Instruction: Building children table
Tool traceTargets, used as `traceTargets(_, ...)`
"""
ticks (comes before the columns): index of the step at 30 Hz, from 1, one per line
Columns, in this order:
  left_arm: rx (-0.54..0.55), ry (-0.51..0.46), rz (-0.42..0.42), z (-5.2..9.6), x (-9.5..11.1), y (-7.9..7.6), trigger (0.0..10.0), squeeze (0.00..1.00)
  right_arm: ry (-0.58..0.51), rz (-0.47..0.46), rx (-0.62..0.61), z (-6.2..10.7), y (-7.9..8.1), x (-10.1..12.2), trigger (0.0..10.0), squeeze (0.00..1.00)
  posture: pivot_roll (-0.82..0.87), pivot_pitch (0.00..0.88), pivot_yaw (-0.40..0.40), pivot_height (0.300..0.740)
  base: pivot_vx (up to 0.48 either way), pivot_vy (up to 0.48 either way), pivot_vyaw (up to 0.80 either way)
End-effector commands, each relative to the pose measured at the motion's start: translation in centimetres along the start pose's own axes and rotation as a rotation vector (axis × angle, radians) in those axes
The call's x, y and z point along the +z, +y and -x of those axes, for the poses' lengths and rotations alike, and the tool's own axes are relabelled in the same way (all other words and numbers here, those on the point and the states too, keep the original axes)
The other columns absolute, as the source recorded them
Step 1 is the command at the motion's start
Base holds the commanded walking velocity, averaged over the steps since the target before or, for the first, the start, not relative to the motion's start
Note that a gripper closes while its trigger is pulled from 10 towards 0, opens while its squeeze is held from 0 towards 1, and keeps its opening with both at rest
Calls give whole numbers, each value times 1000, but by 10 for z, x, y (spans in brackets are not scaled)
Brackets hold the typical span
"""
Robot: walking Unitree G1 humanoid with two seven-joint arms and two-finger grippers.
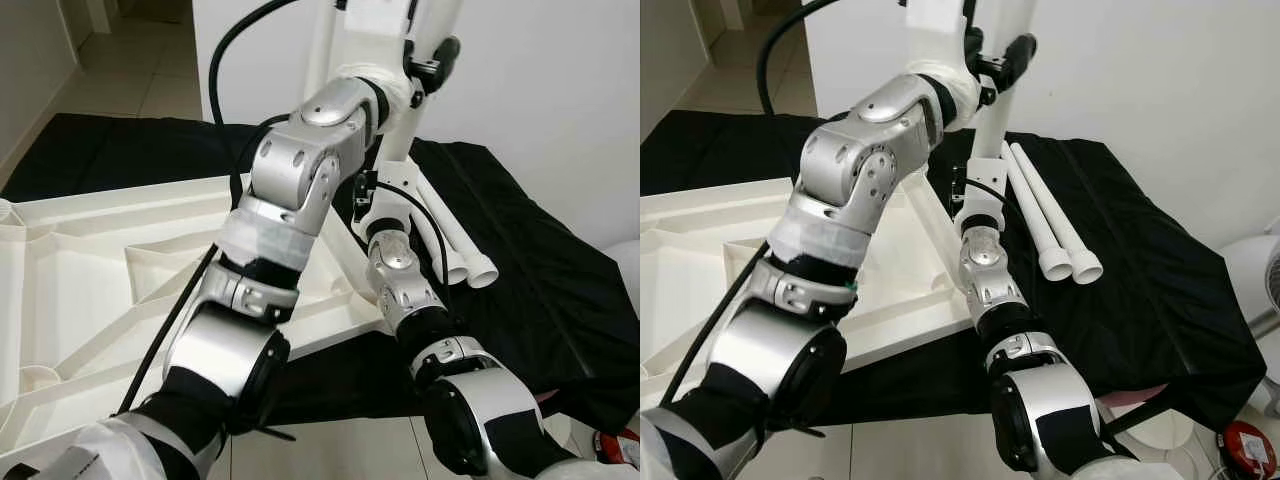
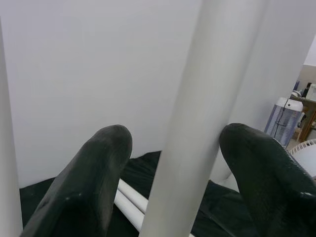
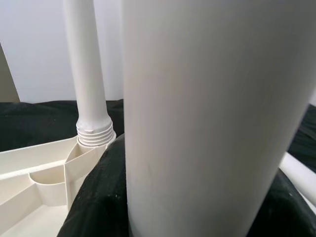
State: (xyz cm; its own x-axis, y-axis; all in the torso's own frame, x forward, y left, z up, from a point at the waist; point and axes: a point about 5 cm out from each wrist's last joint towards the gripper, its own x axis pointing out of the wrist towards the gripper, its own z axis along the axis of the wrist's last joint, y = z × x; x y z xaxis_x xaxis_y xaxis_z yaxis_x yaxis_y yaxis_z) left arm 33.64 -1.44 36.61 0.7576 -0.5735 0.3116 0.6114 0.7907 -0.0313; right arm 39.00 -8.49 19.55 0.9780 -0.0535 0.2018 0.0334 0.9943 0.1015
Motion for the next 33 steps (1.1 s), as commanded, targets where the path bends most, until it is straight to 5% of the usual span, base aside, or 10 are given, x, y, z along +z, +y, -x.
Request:
traceTargets(1, -26, -1, -3, 4, -4, -5, 10000, 0, 7, -55, -17, -2, -3, 3, 10000, 0, 28, 0, -110, 740, 0, 0, 0)
traceTargets(8, -68, -24, 40, 16, -9, -4, 10000, 0, 10, -57, -34, -2, -14, 2, 10000, 0, 29, 0, -109, 740, 0, 0, 0)
traceTargets(9, -69, -24, 60, 18, -10, -2, 10000, 102, 11, -56, -36, -1, -17, 1, 10000, 0, 29, 0, -109, 740, 0, 0, 0)
traceTargets(10, -69, -24, 60, 18, -10, -2, 10000, 102, 11, -56, -36, -1, -17, 1, 10000, 0, 29, 0, -109, 740, 0, 0, 0)
traceTargets(11, -75, -30, 126, 21, -11, 1, 10000, 1000, 8, -52, -30, 0, -20, 1, 10000, 0, 37, 0, -114, 740, 0, 0, 0)
traceTargets(19, -74, -13, 125, 33, -18, 12, 10000, 1000, -8, -33, 4, 5, -30, 0, 10000, 0, 33, 0, -110, 740, 0, 0, 0)
traceTargets(20, -78, -16, 102, 38, -21, 14, 10000, 0, -8, -27, 19, 9, -33, -2, 10000, 0, 32, 0, -108, 740, 0, 0, 0)
traceTargets(26, -68, 24, -8, 61, -48, 22, 10000, 0, -17, 0, 101, 26, -38, -7, 10000, 0, 24, 0, -98, 740, 0, 0, 0)
traceTargets(33, -59, 103, -30, 86, -80, 30, 10000, 0, -31, 31, 192, 46, -44, -8, 10000, 0, 13, 0, -91, 740, 0, 0, 0)
